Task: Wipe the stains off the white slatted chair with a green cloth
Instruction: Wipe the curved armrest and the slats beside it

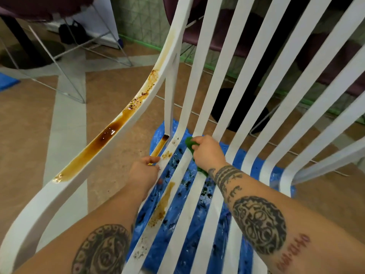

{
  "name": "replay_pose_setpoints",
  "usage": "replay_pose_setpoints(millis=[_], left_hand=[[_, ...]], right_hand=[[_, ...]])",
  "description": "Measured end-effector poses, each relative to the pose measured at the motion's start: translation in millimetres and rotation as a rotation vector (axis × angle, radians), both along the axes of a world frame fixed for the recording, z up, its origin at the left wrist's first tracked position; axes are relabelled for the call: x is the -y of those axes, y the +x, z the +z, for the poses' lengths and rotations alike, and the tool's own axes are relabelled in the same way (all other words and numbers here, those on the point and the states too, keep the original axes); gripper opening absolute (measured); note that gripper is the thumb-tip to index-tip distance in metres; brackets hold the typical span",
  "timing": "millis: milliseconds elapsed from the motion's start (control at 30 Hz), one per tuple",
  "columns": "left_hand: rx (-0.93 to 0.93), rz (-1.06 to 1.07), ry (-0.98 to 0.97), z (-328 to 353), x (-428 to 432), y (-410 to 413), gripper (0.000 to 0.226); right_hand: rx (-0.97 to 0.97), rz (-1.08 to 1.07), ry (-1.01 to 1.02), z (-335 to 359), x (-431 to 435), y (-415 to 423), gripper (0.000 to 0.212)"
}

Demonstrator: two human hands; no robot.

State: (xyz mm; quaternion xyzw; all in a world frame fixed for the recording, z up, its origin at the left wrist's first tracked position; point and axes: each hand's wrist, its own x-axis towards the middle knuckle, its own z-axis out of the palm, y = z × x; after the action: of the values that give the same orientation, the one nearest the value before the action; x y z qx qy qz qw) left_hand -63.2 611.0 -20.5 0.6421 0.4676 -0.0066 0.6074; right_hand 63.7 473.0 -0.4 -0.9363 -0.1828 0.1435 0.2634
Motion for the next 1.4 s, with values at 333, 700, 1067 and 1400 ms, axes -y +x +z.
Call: replay_pose_setpoints(millis=[333,700,1067,1400], left_hand=[[-0.004,0.004,0.019,-1,0,0,0.03],[-0.03,-0.01,0.047,7,0,-1,0.03],[-0.179,-0.082,0.183,35,-8,-25,0.049],[-0.225,-0.071,0.104,40,-1,-108,0.013]], right_hand=[[0.409,0.23,-0.252,-31,0,15,0.047],[-0.018,0.33,-0.132,-7,8,-60,0.036],[-0.168,0.271,-0.111,18,5,-78,0.034],[-0.213,0.412,-0.369,42,4,-111,0.033]])
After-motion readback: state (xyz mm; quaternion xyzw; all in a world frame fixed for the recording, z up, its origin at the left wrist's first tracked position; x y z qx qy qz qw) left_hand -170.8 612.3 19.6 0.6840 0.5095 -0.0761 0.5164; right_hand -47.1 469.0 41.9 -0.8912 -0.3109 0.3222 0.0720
